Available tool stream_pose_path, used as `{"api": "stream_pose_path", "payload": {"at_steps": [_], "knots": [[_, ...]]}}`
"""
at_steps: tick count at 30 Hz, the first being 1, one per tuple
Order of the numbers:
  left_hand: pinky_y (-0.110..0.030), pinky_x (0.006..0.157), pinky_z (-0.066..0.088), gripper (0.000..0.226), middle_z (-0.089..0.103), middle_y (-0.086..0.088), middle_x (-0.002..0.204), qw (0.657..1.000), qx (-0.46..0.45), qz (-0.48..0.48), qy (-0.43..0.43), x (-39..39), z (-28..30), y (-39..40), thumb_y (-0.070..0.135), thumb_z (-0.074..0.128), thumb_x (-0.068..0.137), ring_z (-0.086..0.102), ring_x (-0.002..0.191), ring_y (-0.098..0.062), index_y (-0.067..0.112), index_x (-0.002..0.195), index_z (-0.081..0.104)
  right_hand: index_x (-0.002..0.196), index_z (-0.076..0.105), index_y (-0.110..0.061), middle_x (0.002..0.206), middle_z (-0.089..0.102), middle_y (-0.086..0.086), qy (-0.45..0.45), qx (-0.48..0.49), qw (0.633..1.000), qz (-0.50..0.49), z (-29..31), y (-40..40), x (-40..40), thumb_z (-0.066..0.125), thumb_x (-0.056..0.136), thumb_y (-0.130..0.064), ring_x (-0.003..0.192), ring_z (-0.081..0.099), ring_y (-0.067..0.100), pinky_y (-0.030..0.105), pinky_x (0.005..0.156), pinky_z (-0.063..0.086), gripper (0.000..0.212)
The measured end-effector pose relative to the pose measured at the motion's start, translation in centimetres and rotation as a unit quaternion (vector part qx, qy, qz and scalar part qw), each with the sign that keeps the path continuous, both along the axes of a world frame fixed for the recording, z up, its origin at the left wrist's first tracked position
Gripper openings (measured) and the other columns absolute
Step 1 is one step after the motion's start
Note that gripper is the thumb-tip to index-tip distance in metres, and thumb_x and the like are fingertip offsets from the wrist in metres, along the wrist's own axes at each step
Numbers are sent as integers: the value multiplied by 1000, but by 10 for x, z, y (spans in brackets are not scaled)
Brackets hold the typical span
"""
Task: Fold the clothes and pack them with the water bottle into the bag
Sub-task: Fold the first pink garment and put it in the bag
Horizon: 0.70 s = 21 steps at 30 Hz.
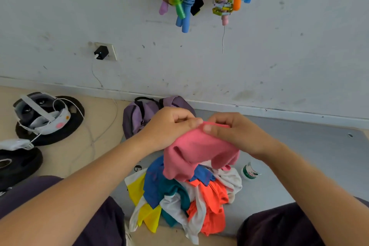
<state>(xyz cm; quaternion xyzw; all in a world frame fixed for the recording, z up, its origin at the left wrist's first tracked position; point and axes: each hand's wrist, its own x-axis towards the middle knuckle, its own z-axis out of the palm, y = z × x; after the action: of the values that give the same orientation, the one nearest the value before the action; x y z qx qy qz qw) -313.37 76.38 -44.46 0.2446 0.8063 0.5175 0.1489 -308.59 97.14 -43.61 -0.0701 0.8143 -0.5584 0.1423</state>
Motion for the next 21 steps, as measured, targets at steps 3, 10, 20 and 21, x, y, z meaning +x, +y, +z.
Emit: {"api": "stream_pose_path", "payload": {"at_steps": [3,10,20,21], "knots": [[-8,54,35,18,60,18,57,1000,9,14,-7,-8,3,0,28,66,92,48,53,6,27,74,70,77,70,-23,74,64,-9,17,-23,998,-55,0,10,-9,65,91,-32,70,57,2,13,64,44,17],[-15,66,44,13,74,1,78,997,-6,80,-1,-13,-8,-12,24,68,91,60,67,-1,27,79,73,82,72,-17,74,66,-9,43,44,971,-231,-6,26,-17,67,90,-30,66,57,2,15,65,45,16],[-31,63,39,16,65,-24,74,999,27,42,-6,10,-3,2,32,67,91,51,63,-15,18,86,72,89,72,-20,79,72,-6,-2,7,999,-53,-2,-18,12,68,90,-24,73,65,5,19,72,51,5],[-30,60,35,19,60,-24,69,999,22,48,-7,8,-1,0,34,67,91,47,61,-17,16,85,71,86,71,-20,74,70,-9,-2,0,997,-77,-1,-14,10,68,90,-24,68,61,3,16,68,49,7]]}}
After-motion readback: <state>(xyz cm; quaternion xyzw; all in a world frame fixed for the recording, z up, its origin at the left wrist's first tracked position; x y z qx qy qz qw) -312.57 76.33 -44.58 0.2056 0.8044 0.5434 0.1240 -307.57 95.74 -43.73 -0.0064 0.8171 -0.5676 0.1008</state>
